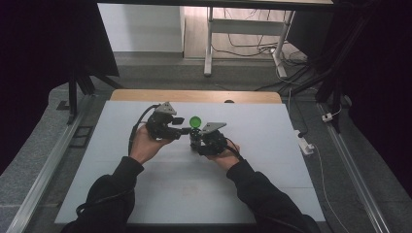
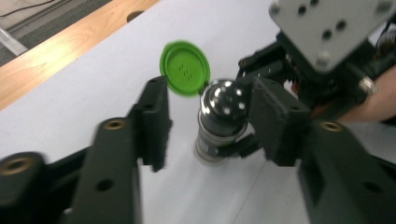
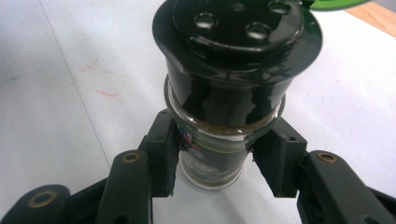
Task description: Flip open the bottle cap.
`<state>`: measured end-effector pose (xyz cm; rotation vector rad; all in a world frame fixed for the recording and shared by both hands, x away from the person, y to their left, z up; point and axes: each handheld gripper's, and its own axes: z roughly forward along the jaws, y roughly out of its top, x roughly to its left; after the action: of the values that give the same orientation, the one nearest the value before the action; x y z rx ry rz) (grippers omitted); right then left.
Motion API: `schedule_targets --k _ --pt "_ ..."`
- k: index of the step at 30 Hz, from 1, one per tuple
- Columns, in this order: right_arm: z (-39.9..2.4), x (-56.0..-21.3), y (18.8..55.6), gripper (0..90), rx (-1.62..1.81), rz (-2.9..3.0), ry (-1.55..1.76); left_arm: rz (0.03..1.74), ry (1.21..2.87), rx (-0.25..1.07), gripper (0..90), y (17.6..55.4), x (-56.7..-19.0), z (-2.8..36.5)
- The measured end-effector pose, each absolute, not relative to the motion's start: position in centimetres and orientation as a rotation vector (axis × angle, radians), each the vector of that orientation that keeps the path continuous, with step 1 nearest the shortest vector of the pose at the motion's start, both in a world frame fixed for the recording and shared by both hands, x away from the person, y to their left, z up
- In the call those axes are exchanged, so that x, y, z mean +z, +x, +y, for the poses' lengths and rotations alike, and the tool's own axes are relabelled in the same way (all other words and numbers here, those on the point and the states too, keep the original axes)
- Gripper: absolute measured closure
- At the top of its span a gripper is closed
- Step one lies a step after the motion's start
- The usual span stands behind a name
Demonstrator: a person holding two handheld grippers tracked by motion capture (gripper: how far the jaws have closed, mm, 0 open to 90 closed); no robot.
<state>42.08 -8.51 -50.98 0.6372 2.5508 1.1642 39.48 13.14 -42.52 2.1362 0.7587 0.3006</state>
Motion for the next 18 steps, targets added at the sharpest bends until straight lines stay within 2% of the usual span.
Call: schedule_targets --k 1,4,6,8,10,15,18 --pt "-8.5 -51.0 42.1 53.2 1.163 2.549 0.640 0.755 2.145 0.293 38.2 39.3 -42.6 13.2" --pt "-8.5 -51.0 42.1 52.5 1.164 2.552 0.648 0.742 2.157 0.292 27.9 38.7 -42.6 13.4" --pt "-8.6 -51.0 42.1 48.7 1.173 2.555 0.659 0.743 2.159 0.283 21.7 38.3 -42.7 13.5" --pt "-8.7 -51.0 42.1 46.7 1.172 2.559 0.654 0.746 2.154 0.282 19.9 37.8 -42.7 13.8" --pt "-8.7 -50.9 42.1 39.9 1.178 2.564 0.655 0.750 2.140 0.265 15.3 37.3 -42.8 14.2" --pt "-8.7 -50.7 41.8 31.2 1.196 2.566 0.668 0.766 2.157 0.256 9.3 36.2 -43.1 15.0" --pt "-8.8 -50.6 41.7 28.0 1.201 2.566 0.682 0.771 2.166 0.244 7.1 35.6 -43.3 15.6"
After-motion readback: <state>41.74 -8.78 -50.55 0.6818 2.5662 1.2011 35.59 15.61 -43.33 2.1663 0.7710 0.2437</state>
